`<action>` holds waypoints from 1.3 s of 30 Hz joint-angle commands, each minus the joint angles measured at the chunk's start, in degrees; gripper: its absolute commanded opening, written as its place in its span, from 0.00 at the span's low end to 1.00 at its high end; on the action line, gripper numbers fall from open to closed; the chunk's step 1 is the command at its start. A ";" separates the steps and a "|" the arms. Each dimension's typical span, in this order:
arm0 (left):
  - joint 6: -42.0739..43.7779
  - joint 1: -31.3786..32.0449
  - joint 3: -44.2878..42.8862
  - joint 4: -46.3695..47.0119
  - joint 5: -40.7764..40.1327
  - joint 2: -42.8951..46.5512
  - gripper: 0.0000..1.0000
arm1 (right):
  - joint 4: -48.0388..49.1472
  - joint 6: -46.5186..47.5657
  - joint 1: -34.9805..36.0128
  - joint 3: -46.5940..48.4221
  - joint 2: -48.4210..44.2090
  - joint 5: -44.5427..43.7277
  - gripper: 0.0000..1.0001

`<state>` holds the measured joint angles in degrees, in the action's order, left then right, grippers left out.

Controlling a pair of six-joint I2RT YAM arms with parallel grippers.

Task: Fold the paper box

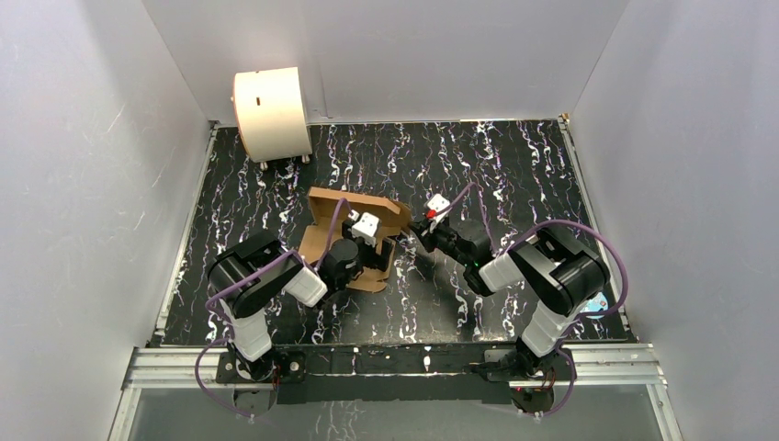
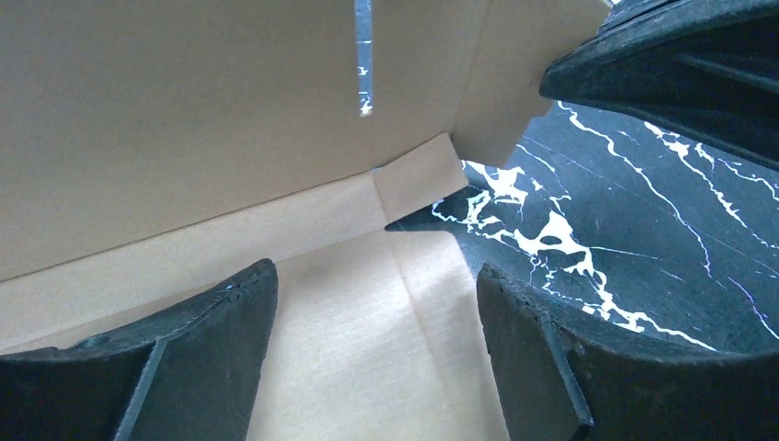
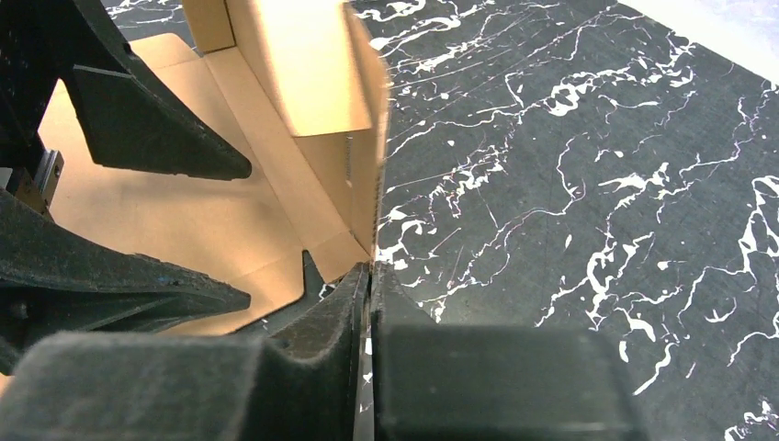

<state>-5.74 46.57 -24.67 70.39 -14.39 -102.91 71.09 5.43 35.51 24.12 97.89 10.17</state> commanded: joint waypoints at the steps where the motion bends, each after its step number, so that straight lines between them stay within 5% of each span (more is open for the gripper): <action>1: 3.16 -0.25 -2.01 0.60 0.88 0.37 0.78 | 4.71 1.89 0.44 0.73 -1.29 -0.85 0.08; 5: 5.41 -0.04 -3.48 -0.33 -0.16 -0.03 0.79 | 2.80 3.15 0.53 0.56 -2.32 0.64 0.00; 21: 9.23 3.20 -9.78 -0.25 -9.18 -4.59 0.80 | -0.36 2.52 0.52 -0.95 -5.47 4.20 0.00; 33: 9.15 3.23 -8.33 1.94 -13.41 -3.53 0.58 | -3.34 1.44 0.46 -2.05 -7.70 5.04 0.00; 39: 7.77 3.09 -6.51 1.94 -14.49 -2.26 0.57 | -5.18 0.69 0.99 -2.38 -9.43 5.16 0.00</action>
<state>2.59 50.02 -32.12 69.76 -25.71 -108.01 65.14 7.25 35.81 22.00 90.96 14.26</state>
